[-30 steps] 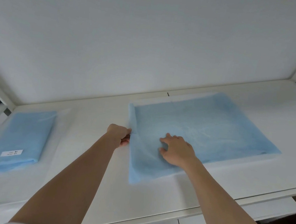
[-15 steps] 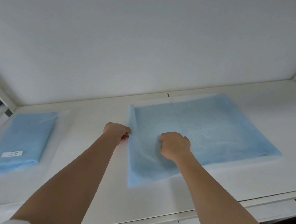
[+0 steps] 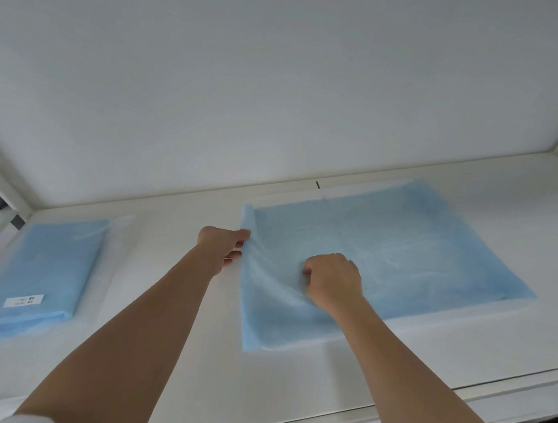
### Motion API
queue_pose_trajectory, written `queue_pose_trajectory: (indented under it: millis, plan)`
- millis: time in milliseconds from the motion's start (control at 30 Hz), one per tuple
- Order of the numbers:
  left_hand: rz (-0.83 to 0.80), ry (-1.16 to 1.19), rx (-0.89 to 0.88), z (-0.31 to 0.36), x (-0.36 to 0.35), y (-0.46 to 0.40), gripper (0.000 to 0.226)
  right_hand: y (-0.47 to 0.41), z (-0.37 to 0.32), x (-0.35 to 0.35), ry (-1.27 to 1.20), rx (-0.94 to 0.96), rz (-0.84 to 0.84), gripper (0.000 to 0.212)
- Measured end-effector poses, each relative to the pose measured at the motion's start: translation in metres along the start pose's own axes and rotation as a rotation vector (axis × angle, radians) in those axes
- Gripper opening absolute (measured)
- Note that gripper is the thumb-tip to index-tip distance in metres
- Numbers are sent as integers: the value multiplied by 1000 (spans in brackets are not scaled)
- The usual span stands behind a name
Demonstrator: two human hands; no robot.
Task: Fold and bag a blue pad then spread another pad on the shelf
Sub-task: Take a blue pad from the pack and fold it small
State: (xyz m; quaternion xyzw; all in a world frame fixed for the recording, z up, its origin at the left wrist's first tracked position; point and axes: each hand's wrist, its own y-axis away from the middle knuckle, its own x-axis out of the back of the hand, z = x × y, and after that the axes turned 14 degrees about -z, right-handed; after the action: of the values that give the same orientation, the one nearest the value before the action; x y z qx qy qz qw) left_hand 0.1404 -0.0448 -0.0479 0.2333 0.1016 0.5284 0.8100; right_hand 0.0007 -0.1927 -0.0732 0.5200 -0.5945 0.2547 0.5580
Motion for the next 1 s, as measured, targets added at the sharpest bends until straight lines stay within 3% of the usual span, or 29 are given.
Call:
queue_pose_trajectory:
  millis: [167, 300, 1000]
  plan:
    - [57, 123, 22, -2, -3, -14, 5, 6, 18, -17, -189, 93, 128, 30]
    - [73, 114, 37, -2, -5, -22, 16, 5, 20, -27, -213, 106, 222, 27]
    - [72, 99, 91, -1, -5, -50, 23, 10, 19, -22, -281, 68, 163, 35]
